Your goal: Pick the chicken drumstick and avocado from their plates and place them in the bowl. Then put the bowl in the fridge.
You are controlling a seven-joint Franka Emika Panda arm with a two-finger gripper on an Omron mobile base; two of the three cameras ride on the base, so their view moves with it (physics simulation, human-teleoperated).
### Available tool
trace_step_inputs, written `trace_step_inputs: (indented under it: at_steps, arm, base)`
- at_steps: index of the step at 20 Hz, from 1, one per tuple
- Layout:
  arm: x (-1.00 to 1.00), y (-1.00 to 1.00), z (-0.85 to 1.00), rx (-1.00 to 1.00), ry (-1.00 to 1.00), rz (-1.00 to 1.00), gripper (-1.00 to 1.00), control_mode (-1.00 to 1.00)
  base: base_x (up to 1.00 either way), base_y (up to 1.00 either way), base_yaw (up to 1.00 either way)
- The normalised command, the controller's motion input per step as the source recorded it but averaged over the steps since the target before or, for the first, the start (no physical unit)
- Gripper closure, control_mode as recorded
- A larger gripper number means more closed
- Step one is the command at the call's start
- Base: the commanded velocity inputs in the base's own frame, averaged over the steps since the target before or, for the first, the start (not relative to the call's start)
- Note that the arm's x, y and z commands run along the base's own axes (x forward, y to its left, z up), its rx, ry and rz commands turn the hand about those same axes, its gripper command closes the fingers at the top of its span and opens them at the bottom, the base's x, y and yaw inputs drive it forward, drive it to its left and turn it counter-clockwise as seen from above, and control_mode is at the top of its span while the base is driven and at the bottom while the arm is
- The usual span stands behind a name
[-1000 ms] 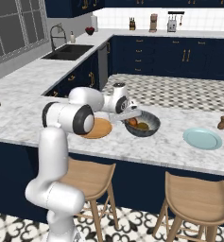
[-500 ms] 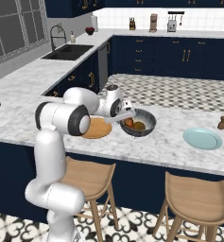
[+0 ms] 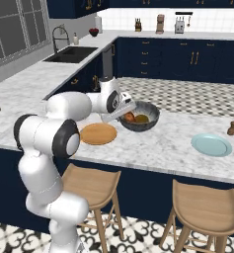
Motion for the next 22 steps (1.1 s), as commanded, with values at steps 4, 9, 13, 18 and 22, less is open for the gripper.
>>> trace_step_inputs:
  at_steps: [4,9,13,18,22]
  arm:
    - [-1.0,0.05,0.96,-0.05,0.15,0.31,1.0,-1.0]
    - [-1.0,0.22,0.46,0.0,0.05,0.43,1.0,-1.0]
    - [-1.0,0.35,0.38,-0.04,0.0,0.52,1.0,-1.0]
    - [-1.0,0.23,0.11,-0.01,-0.19,0.1,1.0,-1.0]
    - [-1.0,0.14,0.62,0.01,-0.07,0.05,1.0,-1.0]
  base:
    - [0.0,0.0,0.0]
    - [0.0,0.0,0.0]
    - [0.0,0.0,0.0]
    - [0.0,0.0,0.0]
    - [0.0,0.0,0.0]
